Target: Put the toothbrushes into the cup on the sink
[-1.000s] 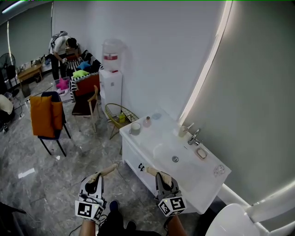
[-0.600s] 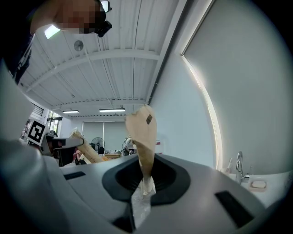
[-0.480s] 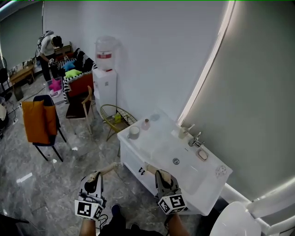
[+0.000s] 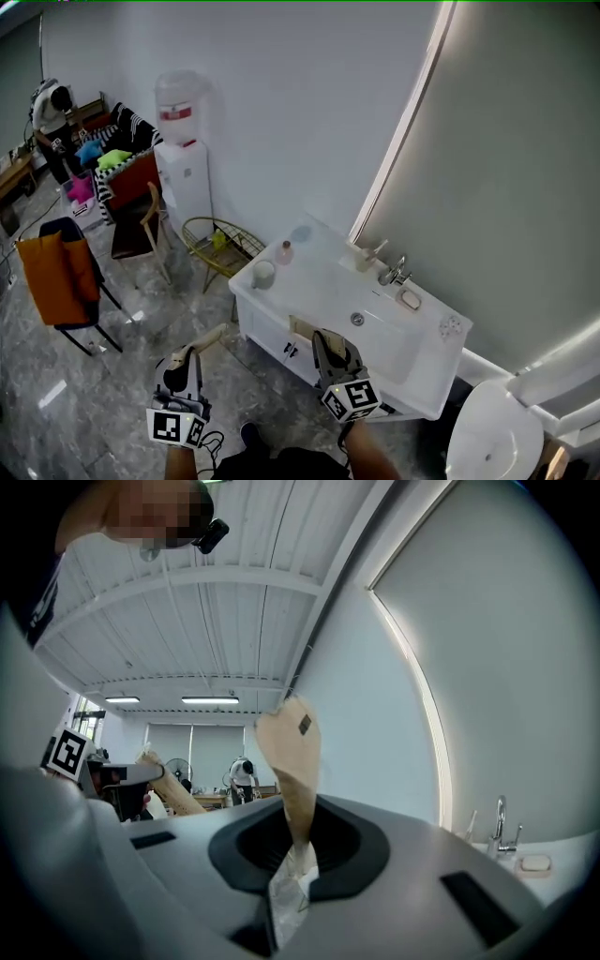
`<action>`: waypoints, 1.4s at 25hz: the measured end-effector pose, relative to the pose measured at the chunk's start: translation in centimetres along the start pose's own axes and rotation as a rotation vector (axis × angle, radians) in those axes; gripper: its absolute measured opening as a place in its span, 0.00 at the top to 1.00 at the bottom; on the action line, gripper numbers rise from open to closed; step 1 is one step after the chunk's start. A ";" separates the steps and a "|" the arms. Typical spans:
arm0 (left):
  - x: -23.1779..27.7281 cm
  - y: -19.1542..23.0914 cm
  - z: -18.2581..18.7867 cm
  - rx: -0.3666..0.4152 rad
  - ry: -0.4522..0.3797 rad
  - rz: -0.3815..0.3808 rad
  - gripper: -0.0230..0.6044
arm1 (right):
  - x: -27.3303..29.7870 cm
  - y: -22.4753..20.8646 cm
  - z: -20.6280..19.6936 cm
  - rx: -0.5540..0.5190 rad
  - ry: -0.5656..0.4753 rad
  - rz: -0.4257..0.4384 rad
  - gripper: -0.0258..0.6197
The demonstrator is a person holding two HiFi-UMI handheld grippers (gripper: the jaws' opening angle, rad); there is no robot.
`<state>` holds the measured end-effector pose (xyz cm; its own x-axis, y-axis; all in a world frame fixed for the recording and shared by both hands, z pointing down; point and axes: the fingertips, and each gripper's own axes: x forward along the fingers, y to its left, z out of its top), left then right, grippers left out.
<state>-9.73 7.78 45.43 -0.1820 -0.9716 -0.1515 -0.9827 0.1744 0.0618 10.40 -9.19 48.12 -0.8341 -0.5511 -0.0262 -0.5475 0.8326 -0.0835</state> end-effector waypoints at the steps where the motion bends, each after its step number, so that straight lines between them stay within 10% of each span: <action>1: 0.3 0.5 0.0 -0.005 -0.001 -0.008 0.89 | 0.2 0.1 0.0 0.000 0.000 -0.013 0.89; 35: 7.3 -2.9 -0.7 -0.020 0.001 0.047 0.89 | 3.4 -6.9 1.3 -0.014 0.008 0.036 0.89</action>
<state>-8.22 0.09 44.87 -0.2278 -0.9625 -0.1471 -0.9723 0.2166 0.0881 11.42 -16.92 47.32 -0.8535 -0.5206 -0.0209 -0.5183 0.8525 -0.0687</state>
